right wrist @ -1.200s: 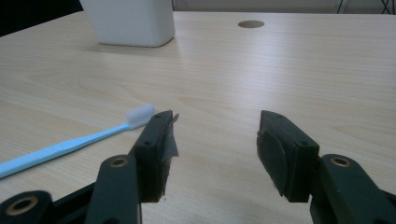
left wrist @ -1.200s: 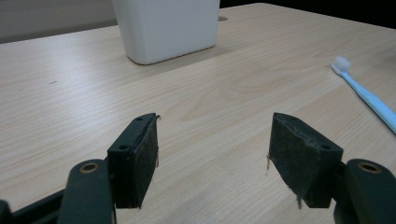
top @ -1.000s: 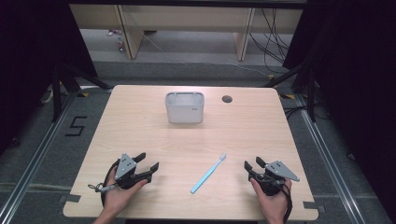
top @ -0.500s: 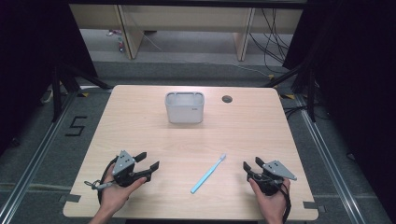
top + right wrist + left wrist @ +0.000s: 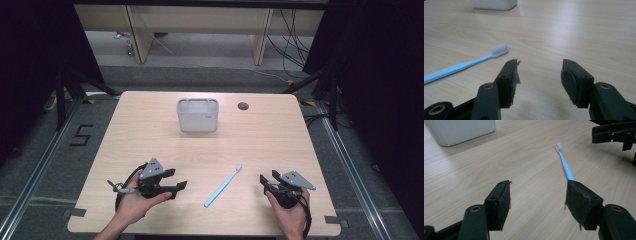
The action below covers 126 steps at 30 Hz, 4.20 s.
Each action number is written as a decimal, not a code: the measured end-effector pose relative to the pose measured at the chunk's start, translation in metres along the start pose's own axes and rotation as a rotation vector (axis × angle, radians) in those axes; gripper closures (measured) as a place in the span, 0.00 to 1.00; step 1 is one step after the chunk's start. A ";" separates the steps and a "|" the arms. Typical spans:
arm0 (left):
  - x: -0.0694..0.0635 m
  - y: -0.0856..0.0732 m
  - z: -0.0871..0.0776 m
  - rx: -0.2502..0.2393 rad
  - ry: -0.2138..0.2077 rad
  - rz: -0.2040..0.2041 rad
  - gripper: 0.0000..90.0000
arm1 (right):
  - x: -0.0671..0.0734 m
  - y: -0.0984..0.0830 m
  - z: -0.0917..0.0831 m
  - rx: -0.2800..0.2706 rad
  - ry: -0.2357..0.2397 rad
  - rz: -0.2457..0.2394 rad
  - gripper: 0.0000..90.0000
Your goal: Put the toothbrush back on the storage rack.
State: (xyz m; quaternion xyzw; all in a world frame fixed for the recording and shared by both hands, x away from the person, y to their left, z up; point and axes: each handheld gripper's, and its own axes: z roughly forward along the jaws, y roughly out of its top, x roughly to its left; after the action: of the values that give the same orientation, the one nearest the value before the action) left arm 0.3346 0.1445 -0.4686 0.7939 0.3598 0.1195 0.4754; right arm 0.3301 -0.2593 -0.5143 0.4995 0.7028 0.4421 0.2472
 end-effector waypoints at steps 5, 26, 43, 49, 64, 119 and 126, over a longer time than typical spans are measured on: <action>-0.002 0.001 0.004 0.007 -0.013 0.012 0.40 | 0.002 0.005 0.002 0.118 -0.019 0.078 0.60; 0.007 -0.016 0.005 0.003 0.025 -0.004 0.39 | 0.065 0.080 0.021 0.705 0.012 0.338 0.50; 0.032 -0.051 -0.007 -0.057 0.152 -0.075 0.38 | 0.098 0.095 0.059 0.817 -0.059 0.420 0.50; 0.034 -0.053 -0.006 -0.053 0.153 -0.079 0.38 | 0.100 0.096 0.068 0.861 -0.053 0.455 0.49; 0.034 -0.058 -0.003 -0.036 0.139 -0.082 0.38 | 0.107 0.096 0.087 0.905 -0.112 0.445 0.47; 0.034 -0.058 -0.003 -0.040 0.122 -0.094 0.38 | 0.122 0.095 0.105 1.055 -0.244 0.305 0.79; 0.034 -0.058 -0.003 -0.041 0.121 -0.093 0.38 | 0.115 0.090 0.103 1.025 -0.176 0.261 0.87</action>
State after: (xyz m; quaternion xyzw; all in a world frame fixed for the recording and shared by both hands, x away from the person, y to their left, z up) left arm 0.3306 0.1868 -0.5212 0.7577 0.4220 0.1525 0.4739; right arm 0.4114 -0.1048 -0.4755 0.6747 0.7371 0.0255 -0.0276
